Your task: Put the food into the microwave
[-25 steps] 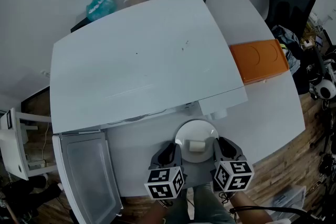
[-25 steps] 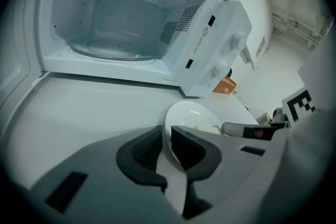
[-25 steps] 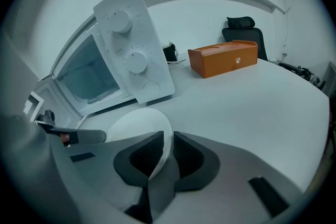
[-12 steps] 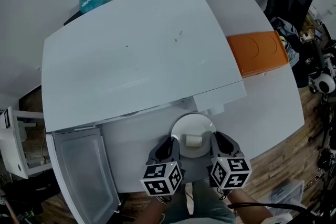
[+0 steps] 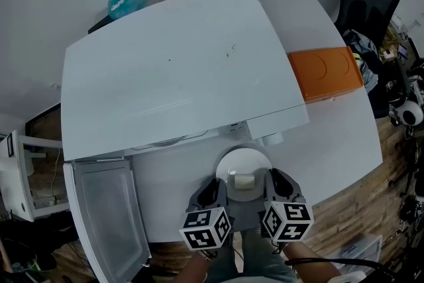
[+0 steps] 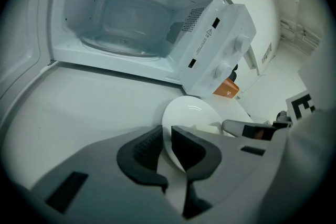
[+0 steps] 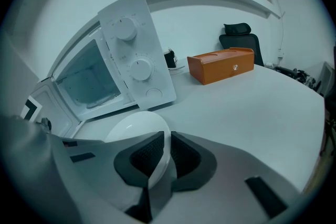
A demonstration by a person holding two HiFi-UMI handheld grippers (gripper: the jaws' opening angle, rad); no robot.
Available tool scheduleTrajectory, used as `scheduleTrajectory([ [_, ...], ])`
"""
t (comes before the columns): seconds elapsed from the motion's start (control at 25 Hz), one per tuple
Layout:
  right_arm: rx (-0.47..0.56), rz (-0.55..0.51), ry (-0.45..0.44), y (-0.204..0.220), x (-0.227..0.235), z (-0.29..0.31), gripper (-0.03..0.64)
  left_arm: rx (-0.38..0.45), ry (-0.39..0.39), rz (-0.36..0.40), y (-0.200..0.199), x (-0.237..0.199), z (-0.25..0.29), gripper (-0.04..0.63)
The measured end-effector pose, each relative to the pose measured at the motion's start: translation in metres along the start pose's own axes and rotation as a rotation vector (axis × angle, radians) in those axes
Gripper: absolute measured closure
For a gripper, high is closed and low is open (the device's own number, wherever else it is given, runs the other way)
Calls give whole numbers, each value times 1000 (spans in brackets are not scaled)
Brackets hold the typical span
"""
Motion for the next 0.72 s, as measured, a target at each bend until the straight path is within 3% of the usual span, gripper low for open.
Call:
scheduleTrajectory([
  [0.72, 21, -79, -107, -12, -59, -6, 566, 104, -78, -89, -14, -34, -49, 548],
])
Point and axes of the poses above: the fingertips, and each gripper's own axes: z forward along the fingers, x to its right, y out of its underside, the point moved 1 cm from there along -z, backward along the fingers, and after that the axes turned 2 degrees about z, right-handed, at the moved point
